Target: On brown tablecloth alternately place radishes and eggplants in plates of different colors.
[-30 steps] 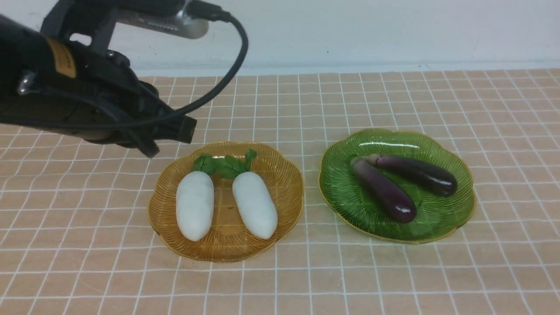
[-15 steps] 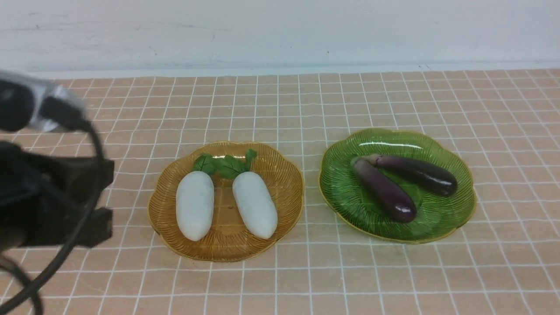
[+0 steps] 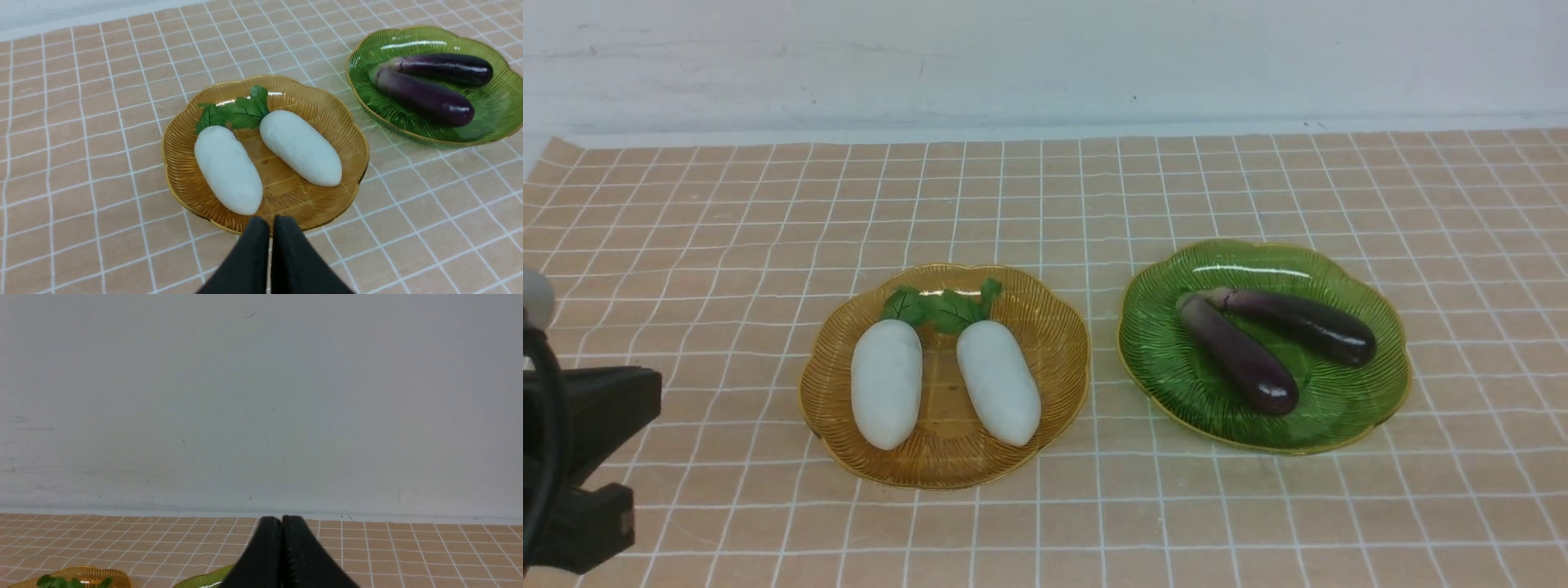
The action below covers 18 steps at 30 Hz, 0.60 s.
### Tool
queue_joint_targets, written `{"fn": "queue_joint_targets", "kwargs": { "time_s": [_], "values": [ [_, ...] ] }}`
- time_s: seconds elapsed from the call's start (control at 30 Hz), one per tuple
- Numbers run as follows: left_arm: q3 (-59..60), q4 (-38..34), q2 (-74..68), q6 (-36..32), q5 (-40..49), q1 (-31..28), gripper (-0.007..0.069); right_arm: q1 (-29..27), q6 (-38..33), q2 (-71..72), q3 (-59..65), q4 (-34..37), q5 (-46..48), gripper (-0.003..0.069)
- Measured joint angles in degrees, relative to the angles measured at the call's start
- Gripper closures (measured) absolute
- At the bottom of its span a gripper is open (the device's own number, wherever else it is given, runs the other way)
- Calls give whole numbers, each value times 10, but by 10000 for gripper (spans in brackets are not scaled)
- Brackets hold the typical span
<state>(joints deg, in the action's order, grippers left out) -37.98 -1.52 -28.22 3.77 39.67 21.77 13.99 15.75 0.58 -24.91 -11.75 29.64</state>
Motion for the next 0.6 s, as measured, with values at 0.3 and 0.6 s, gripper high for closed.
{"fn": "queue_joint_targets", "kwargs": {
  "time_s": [0.3, 0.6],
  "values": [
    [298, -10, 222, -62, -171, -182, 628, 0, 0, 0, 0, 0, 0, 673],
    [396, -6, 289, -68, -177, -217, 628, 0, 0, 0, 0, 0, 1, 673]
  ]
}}
